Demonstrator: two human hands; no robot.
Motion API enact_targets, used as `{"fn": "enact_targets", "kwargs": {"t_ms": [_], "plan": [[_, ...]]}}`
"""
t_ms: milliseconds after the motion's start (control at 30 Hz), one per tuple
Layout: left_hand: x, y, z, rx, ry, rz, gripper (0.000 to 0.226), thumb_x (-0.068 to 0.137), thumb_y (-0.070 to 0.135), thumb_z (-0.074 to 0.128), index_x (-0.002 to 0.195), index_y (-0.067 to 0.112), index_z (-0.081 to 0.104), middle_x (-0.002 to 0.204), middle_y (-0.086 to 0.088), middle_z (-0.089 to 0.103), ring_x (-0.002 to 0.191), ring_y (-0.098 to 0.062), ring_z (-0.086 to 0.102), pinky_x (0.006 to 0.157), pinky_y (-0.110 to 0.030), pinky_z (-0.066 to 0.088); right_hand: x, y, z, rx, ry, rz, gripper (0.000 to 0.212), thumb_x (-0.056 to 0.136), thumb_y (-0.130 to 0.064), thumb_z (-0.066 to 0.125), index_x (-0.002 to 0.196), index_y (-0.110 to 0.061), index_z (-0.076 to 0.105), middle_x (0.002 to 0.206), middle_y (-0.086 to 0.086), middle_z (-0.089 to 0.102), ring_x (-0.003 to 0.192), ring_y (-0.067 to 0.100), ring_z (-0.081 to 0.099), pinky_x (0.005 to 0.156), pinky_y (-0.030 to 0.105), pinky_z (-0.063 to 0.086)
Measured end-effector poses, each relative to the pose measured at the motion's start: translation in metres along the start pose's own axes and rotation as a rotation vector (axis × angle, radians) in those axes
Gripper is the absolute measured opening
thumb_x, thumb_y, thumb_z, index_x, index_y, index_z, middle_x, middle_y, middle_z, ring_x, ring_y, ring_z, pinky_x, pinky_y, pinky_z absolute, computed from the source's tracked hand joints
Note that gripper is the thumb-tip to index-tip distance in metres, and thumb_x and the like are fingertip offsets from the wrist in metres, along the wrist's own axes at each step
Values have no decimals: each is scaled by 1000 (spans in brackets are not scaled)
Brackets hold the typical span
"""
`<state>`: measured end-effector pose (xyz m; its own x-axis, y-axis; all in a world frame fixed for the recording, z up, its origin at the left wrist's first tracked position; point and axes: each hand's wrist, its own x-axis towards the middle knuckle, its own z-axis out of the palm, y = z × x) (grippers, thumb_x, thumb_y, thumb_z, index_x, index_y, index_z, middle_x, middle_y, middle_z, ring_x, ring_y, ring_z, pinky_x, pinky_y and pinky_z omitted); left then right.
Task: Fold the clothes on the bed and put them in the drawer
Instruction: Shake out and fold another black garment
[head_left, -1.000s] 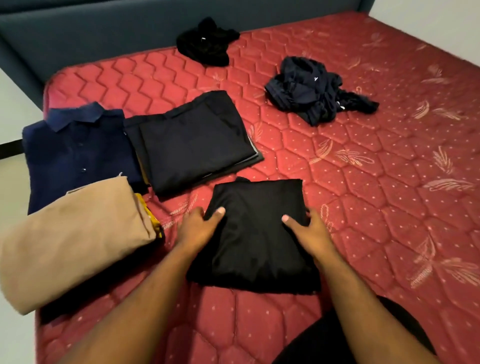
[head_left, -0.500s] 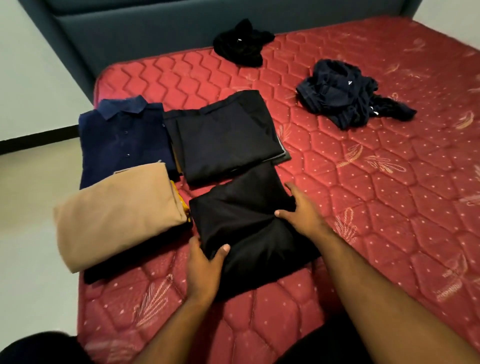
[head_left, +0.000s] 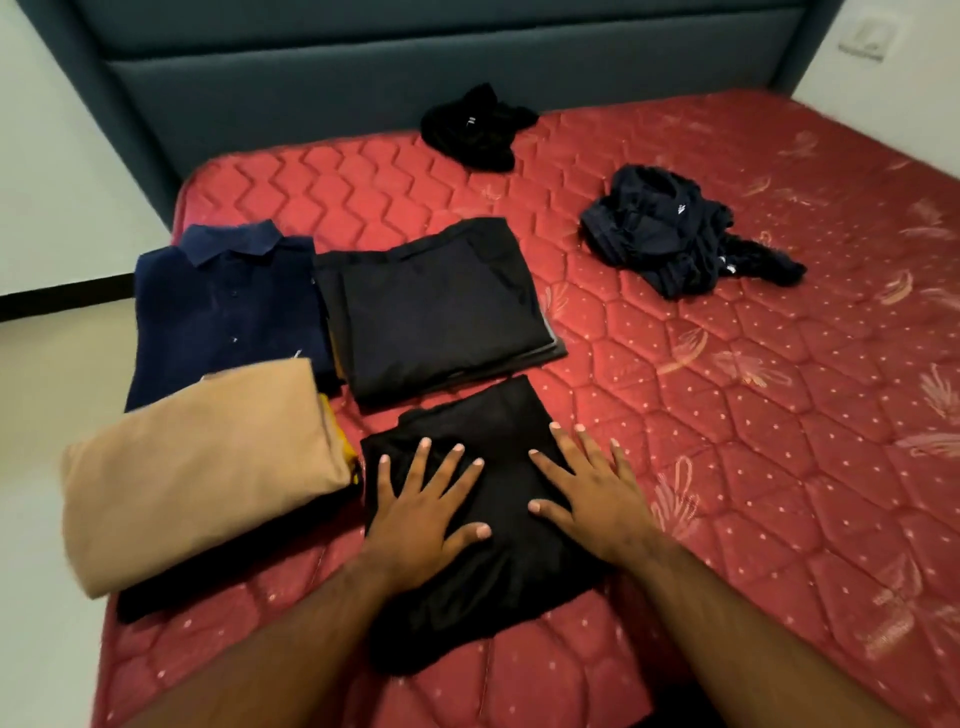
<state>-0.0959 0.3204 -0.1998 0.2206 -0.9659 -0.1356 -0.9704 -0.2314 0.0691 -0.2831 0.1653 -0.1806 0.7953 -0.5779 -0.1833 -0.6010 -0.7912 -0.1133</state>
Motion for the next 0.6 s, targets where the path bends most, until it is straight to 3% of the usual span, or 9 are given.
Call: {"fn": "enact_targets", "kwargs": {"t_ms": [67, 133, 200, 267, 367, 500, 600], "plan": [[39, -8, -22, -18, 168, 49, 70, 93, 72, 14, 149, 34, 30, 156, 5, 34, 147, -23, 16, 110, -63, 18, 24, 19, -17, 64, 136, 43, 75, 82, -72, 23, 141, -33, 46, 157, 2, 30, 144, 31, 26, 111, 56, 25], [92, -13, -55, -54, 286, 71, 71, 92, 70, 18, 150, 30, 30, 156, 3, 35, 148, -23, 19, 111, -61, 19, 59, 40, -37, 76, 202, 47, 75, 80, -71, 23, 139, -32, 49, 155, 4, 33, 144, 30, 27, 112, 52, 25], [156, -14, -82, -49, 269, 38, 77, 88, 71, 15, 154, 31, 20, 162, 3, 18, 151, -22, 4, 115, -61, 9, 102, 65, -52, 55, 170, 72, 77, 79, -70, 21, 143, -33, 43, 159, 3, 24, 148, 26, 17, 117, 47, 19], [220, -19, -103, 6, 193, 33, 74, 91, 70, 17, 155, 33, 9, 164, 4, 2, 150, -22, -10, 114, -62, -4, 146, 88, -63, 33, 174, 96, 63, 89, -61, 36, 144, -31, 40, 160, 3, 20, 148, 25, 12, 118, 45, 16], [311, -38, -105, 19, 115, 4, 73, 90, 74, 21, 154, 39, 9, 164, 4, -4, 149, -23, -15, 110, -69, -8, 219, 126, -72, -3, 194, 182, 53, 95, -36, 49, 146, -30, 37, 160, 3, 18, 148, 23, 11, 118, 46, 16], [358, -64, -48, 25, 100, -112, 79, 78, 87, 7, 150, 52, 3, 163, 11, -8, 150, -22, -14, 108, -74, -6, 296, 179, -75, -109, 268, 236, 60, 96, -35, 49, 150, -36, 24, 162, -1, 4, 148, 27, 6, 115, 58, 14], [367, -71, -20, 43, 211, -117, 83, 73, 89, 1, 149, 54, 2, 163, 14, -6, 150, -21, -11, 108, -72, -5, 336, 232, -74, 72, 248, 379, 84, 89, -46, 59, 149, -49, -1, 163, 1, -5, 139, 41, 31, 106, 56, 33]]}}
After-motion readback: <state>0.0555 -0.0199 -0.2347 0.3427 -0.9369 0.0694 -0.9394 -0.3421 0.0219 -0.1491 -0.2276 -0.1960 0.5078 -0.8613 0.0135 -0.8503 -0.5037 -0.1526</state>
